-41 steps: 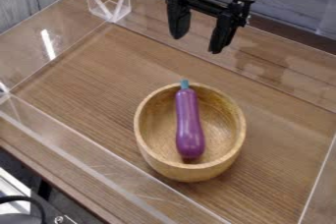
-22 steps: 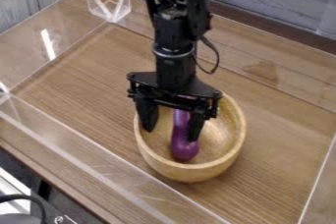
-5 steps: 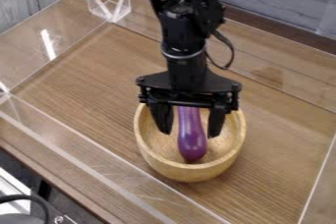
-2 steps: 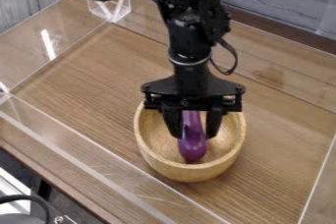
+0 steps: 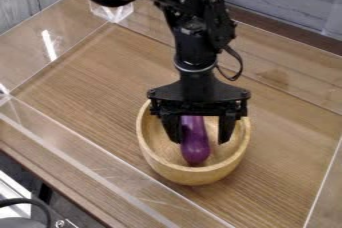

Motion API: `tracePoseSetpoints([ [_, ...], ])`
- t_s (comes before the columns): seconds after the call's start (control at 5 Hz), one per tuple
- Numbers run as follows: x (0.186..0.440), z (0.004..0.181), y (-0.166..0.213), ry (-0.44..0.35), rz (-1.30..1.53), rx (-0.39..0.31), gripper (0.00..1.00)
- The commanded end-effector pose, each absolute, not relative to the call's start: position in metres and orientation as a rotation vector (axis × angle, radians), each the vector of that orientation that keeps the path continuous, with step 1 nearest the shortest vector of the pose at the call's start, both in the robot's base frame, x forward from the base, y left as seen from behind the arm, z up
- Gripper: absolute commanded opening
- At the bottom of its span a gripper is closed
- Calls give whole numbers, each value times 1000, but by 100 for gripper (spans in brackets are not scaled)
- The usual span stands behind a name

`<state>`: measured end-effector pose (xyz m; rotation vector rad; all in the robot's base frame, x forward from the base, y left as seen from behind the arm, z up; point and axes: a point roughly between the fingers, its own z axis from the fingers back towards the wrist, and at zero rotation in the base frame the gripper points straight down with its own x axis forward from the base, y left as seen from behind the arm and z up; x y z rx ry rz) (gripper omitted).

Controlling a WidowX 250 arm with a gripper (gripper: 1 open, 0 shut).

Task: Remove the eggplant from inside the wooden bowl and put it on the table

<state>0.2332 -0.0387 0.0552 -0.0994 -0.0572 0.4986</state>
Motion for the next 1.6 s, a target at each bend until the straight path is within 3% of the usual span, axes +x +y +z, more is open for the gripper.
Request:
tracePoseSetpoints([
  [0.0,232,53,-47,-85,434,-111,100],
  [0.2,226,43,-53,-81,379,-114,0],
  [1.0,219,76,-53,-69,323,-98,0],
  [1.4,213,106,-52,-64,301,-93,0],
])
